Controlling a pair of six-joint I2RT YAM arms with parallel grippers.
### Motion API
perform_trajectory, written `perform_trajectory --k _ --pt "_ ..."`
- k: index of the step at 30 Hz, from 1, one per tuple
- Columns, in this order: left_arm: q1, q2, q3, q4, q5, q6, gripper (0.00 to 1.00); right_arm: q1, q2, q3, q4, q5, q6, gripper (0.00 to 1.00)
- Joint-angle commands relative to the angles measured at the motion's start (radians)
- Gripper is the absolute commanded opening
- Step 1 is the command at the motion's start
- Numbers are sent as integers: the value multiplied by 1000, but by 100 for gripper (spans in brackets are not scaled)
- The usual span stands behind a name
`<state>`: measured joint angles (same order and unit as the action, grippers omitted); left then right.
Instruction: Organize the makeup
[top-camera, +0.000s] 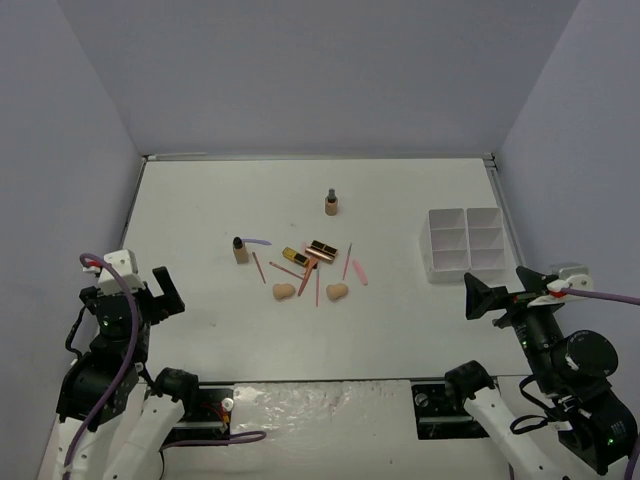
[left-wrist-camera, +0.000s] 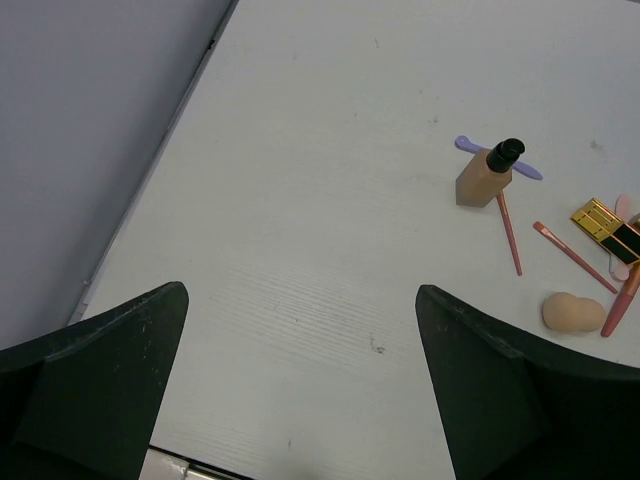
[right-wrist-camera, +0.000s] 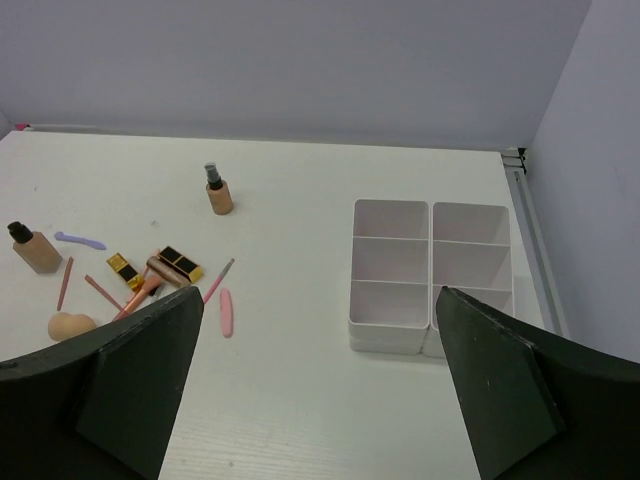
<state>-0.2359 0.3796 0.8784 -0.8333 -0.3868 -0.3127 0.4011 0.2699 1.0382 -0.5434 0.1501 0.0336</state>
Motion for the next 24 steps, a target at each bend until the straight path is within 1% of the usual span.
perform_trajectory --k 1,6,12,14,19,24 --pt "-3 54 70 46 11 22 97 6 69 38 54 7 20 100" --pt "-3 109 94 43 9 43 97 8 136 82 56 -49 20 100" --pt "-3 134 91 72 26 50 97 7 335 148 57 -183 35 100" --pt "-3 143 87 100 40 56 97 7 411 156 59 -193 58 100" --pt "-3 183 108 131 53 77 97 9 612 148 82 -223 117 100" --pt "-3 206 111 159 76 77 97 42 741 87 178 -225 182 100"
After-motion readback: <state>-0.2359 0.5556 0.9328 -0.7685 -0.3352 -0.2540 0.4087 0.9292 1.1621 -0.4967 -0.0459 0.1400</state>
